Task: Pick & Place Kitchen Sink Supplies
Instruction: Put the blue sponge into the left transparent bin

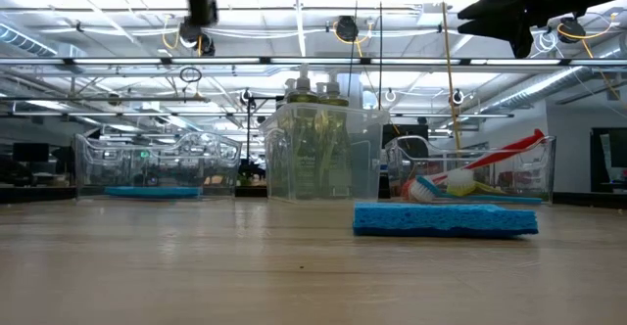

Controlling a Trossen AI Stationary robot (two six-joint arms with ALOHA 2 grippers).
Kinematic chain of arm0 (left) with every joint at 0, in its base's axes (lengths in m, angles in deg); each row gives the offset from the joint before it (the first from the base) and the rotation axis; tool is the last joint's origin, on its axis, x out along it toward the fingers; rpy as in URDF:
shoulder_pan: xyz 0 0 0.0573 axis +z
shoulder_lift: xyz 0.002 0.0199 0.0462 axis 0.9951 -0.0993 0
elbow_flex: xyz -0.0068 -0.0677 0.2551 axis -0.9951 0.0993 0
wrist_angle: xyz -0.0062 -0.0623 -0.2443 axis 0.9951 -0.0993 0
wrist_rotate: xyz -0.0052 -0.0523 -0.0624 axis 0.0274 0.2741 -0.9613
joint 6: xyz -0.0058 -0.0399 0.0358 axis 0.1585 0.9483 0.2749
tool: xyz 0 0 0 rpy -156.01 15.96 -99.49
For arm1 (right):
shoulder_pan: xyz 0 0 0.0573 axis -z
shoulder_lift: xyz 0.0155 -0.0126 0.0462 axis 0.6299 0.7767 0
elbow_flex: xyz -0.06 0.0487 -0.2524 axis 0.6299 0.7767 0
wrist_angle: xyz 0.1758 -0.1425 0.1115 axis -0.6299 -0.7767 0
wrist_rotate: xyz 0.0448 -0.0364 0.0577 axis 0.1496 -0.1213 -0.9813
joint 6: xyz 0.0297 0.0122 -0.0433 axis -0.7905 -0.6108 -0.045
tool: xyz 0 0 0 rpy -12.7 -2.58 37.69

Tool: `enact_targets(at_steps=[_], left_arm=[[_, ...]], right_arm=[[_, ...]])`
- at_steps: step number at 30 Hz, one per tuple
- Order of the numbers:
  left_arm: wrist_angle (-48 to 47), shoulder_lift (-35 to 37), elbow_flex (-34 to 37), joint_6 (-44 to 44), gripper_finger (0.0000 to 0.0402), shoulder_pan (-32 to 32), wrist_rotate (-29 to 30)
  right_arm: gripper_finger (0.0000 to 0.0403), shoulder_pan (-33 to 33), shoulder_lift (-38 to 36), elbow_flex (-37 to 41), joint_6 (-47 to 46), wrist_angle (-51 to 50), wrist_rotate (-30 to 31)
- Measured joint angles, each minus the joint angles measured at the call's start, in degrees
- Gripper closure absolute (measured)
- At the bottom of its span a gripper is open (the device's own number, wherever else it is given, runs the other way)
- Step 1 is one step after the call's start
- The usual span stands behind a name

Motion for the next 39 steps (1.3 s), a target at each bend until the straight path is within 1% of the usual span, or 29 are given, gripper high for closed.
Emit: enact_targets(at_steps=[2,4,6,9,11,13,15,17,19,21,23,25,28,30,33,36,39], left_arm=[[8.7,0.0,0.0,-6.2,0.0400,0.8,-0.1],[16.8,0.0,0.0,-11.5,0.0401,1.4,-1.6],[23.6,0.0,-0.1,-15.6,0.0401,2.0,-4.0],[31.2,0.0,-0.1,-20.0,0.0401,2.4,-8.4],[34.0,0.0,-0.1,-22.1,0.0401,2.5,-10.5],[34.9,0.0,-0.1,-23.3,0.0401,2.5,-11.1],[35.0,0.0,-0.1,-23.5,0.0401,2.5,-11.1],[32.9,0.1,-0.1,-20.9,0.0401,2.5,-8.8],[26.4,0.4,-0.2,-16.0,0.0401,2.8,-4.4],[14.9,1.8,-0.2,-8.7,0.0401,3.1,-1.5],[0.1,3.5,-0.9,1.2,0.0401,3.9,0.1],[-17.0,5.4,-2.1,10.3,0.0401,4.5,0.0],[-39.0,7.6,-5.7,18.4,0.0401,6.0,-0.3],[-52.3,9.5,-8.8,20.6,0.0401,7.4,-0.3],[-68.9,11.0,-15.1,19.8,0.0401,10.8,0.0],[-86.1,11.3,-22.4,17.4,0.0401,15.2,2.9],[-100.3,10.3,-29.1,13.7,0.0401,20.5,6.4]], right_arm=[[0.0293,0.0,0.0,0.0,0.0,0.0,0.0],[0.0293,0.0,0.0,0.0,0.0,0.0,0.0],[0.0293,0.0,0.0,0.0,0.0,0.0,0.0],[0.0293,0.0,0.0,0.0,0.0,0.0,0.0],[0.0293,0.0,0.0,0.0,0.0,0.0,0.0],[0.0293,0.0,0.0,0.0,0.0,0.0,0.0],[0.0293,0.0,0.0,0.0,0.0,0.0,0.0],[0.0293,0.0,0.0,0.0,0.0,0.0,0.0],[0.0293,0.0,0.0,0.0,0.0,0.0,0.0],[0.0293,0.0,0.0,0.0,0.0,0.0,0.0],[0.0293,0.0,0.0,0.0,0.0,0.0,0.0],[0.0293,0.0,0.0,0.0,0.0,-0.1,0.0],[0.0293,0.0,0.0,0.0,0.0,0.0,0.0],[0.0293,0.0,0.0,0.0,0.0,0.0,0.0],[0.0293,0.0,0.0,0.0,0.0,-0.1,0.0],[0.0293,0.0,0.0,0.0,0.0,0.0,0.0],[0.0293,0.0,0.0,0.0,0.0,0.0,0.0]])
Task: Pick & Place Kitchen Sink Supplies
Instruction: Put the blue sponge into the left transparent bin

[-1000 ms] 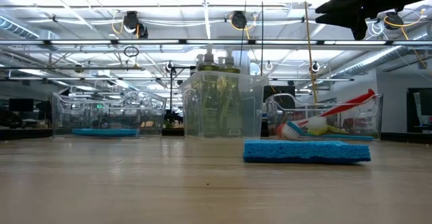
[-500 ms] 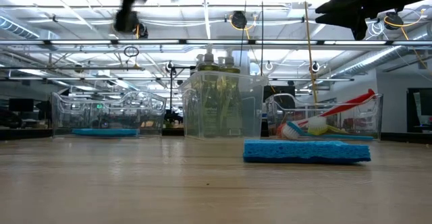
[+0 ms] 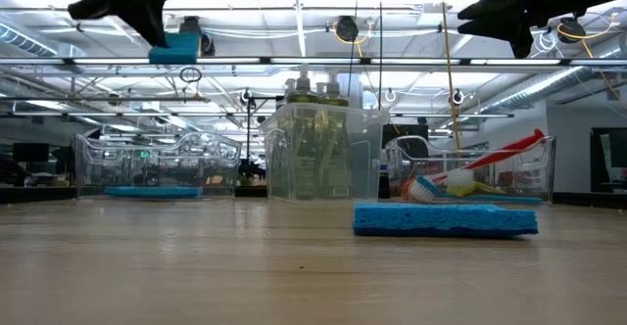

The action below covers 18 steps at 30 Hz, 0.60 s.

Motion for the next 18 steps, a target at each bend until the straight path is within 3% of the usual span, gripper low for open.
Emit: enact_targets(at_steps=[4,9,18], left_arm=[[-11.3,-1.8,-6.5,-7.4,0.0401,8.1,2.9],[-16.4,-4.4,-8.2,-18.4,0.0401,19.7,2.9],[-11.9,-12.6,-7.4,-39.1,0.0401,38.7,-1.7]], right_arm=[[0.0293,0.0,0.0,0.0,0.0,0.0,0.0],[0.0293,0.0,0.0,0.0,0.0,0.0,0.0],[0.0293,0.0,0.0,0.0,0.0,0.0,0.0]])
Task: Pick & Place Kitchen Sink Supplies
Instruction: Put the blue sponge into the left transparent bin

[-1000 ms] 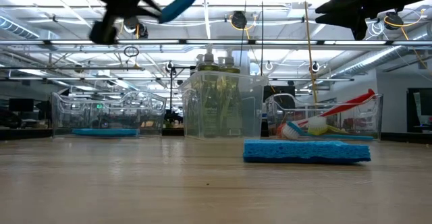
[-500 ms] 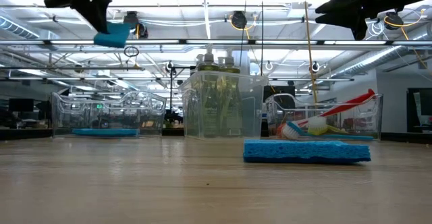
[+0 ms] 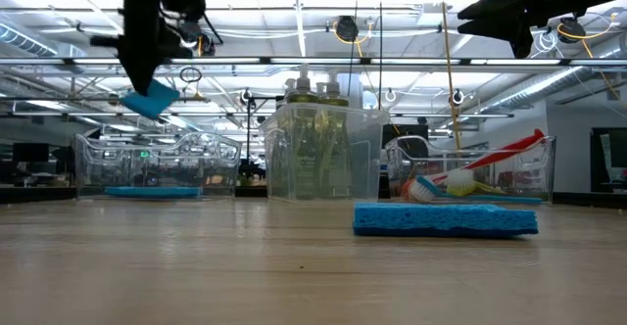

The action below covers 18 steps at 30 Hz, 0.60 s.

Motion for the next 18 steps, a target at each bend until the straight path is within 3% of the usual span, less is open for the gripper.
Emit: enact_targets(at_steps=[4,8,18], left_arm=[[5.3,-4.4,0.0,-7.0,0.0401,6.9,-5.5],[3.9,-9.8,0.0,-9.4,0.0401,11.1,-8.9],[1.4,-18.5,0.1,-11.9,0.0401,10.3,-9.4]], right_arm=[[0.0293,0.0,0.0,0.0,0.0,0.0,0.0],[0.0293,0.0,0.0,0.0,0.0,0.0,0.0],[0.0293,0.0,0.0,0.0,0.0,-0.2,0.0]])
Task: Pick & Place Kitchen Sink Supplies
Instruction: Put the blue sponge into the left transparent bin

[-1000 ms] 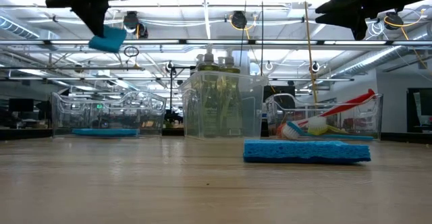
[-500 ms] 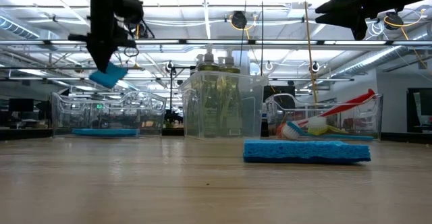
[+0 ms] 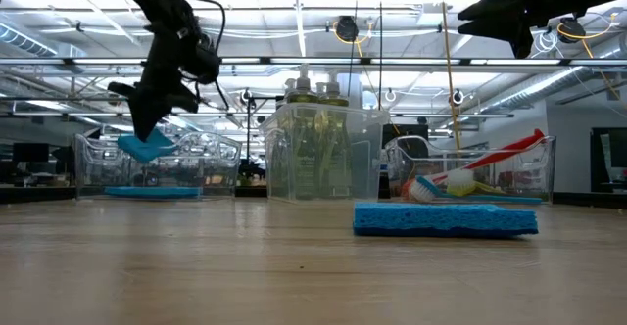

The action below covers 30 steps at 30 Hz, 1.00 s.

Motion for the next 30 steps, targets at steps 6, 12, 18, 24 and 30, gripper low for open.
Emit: enact_targets(at_steps=[6,12,18,24,30], left_arm=[[1.1,-3.6,2.0,-0.2,0.0401,0.0,-2.5],[4.1,-4.3,5.7,0.2,0.0401,0.0,-2.5],[5.4,-4.3,8.4,0.2,0.0393,0.4,-2.5],[6.0,-4.3,8.7,1.1,0.0360,0.3,-1.8],[5.8,-4.3,8.7,0.0,0.0307,0.3,-1.9]], right_arm=[[0.0293,0.0,0.0,0.0,0.0,0.0,0.0],[0.0293,0.0,0.0,0.0,-0.1,0.0,0.0],[0.0293,0.0,0.0,0.0,-0.2,0.0,0.0],[0.0293,0.0,0.0,0.0,-0.2,0.0,0.0],[0.0293,0.0,0.0,0.0,-0.2,0.0,0.0]])
